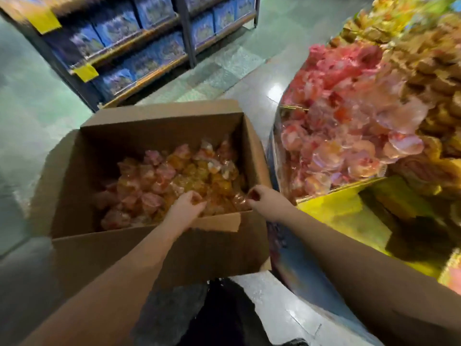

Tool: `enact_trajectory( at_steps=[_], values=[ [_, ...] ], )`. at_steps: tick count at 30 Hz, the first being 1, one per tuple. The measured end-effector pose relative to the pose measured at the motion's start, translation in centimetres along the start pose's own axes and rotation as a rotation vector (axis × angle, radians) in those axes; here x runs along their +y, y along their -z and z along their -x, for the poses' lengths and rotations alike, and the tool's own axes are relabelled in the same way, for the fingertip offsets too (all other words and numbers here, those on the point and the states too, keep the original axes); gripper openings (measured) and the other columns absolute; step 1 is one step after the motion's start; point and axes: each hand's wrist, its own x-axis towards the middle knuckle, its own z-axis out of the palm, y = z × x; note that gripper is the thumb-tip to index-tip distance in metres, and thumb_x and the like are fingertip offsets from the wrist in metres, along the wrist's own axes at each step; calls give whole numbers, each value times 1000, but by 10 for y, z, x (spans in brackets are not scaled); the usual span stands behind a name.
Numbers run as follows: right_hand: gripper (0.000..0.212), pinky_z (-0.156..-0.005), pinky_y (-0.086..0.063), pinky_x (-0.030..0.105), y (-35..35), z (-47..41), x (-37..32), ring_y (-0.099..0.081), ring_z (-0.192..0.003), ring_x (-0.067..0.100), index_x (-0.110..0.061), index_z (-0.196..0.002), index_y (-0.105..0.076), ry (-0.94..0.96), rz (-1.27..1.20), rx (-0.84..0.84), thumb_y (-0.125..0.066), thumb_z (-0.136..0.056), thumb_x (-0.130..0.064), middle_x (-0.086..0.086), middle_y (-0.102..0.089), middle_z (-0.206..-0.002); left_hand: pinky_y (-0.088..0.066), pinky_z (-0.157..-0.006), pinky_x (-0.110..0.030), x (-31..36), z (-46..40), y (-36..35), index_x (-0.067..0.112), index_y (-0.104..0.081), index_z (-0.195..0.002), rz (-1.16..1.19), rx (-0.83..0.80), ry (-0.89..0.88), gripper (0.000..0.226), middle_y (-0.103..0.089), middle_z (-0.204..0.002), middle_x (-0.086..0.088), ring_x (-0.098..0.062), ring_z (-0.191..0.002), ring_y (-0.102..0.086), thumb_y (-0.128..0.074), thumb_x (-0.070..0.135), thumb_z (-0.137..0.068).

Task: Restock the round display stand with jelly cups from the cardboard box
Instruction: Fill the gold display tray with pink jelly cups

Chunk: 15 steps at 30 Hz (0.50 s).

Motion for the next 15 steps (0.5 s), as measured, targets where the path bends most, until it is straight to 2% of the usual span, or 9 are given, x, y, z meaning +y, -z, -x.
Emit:
enact_trajectory(
  at_steps=[3,6,7,10,12,15],
  values=[
    [28,-78,-45,25,-29,-54,-17,-58,-94,15,-22,-124,-55,-131,-33,-93,-52,-100,-35,-2,-60,-114,-55,-85,-36,-17,-59,9,20,-57,-121,-40,-75,59,29,-60,-117,-2,-18,-99,-62,-60,35,-97],
    [37,-83,-48,28,-53,-104,-25,-57,-97,15,-18,-132,-54,-302,-92,-126,-52,-99,-35,-3,-58,-111,-50,-73,-24,-20,-115,12,20,-54,-126,-39,-128,85,31,-59,-116,1,-11,-94,-59,-59,29,-97],
    [39,-87,-49,30,-59,-120,-24,-58,-100,16,-17,-133,-53,-345,-100,-130,-53,-98,-36,-1,-59,-115,-49,-76,-24,-18,-132,13,19,-53,-129,-58,-148,76,32,-57,-122,0,-13,-99,-59,-59,28,-98],
    [48,-104,-47,40,-66,-163,-26,-56,-120,25,-18,-142,-47,-443,-156,-106,-54,-98,-35,7,-56,-135,-48,-99,-34,-13,-187,8,14,-51,-135,-197,-170,6,43,-50,-137,-5,-22,-119,-53,-59,28,-96],
    [54,-109,-44,43,-67,-192,-24,-51,-130,28,-18,-149,-39,-488,-215,-67,-54,-99,-32,8,-49,-144,-42,-108,-40,-11,-219,1,15,-49,-137,-313,-171,-75,46,-48,-140,-6,-24,-127,-47,-59,29,-95],
    [56,-111,-39,41,-66,-233,-15,-46,-134,29,-14,-150,-36,-522,-253,-21,-53,-100,-30,11,-45,-148,-28,-118,-44,-8,-257,-11,18,-42,-144,-521,-175,-235,51,-39,-151,-4,-27,-141,-32,-56,26,-95]
  ],
)
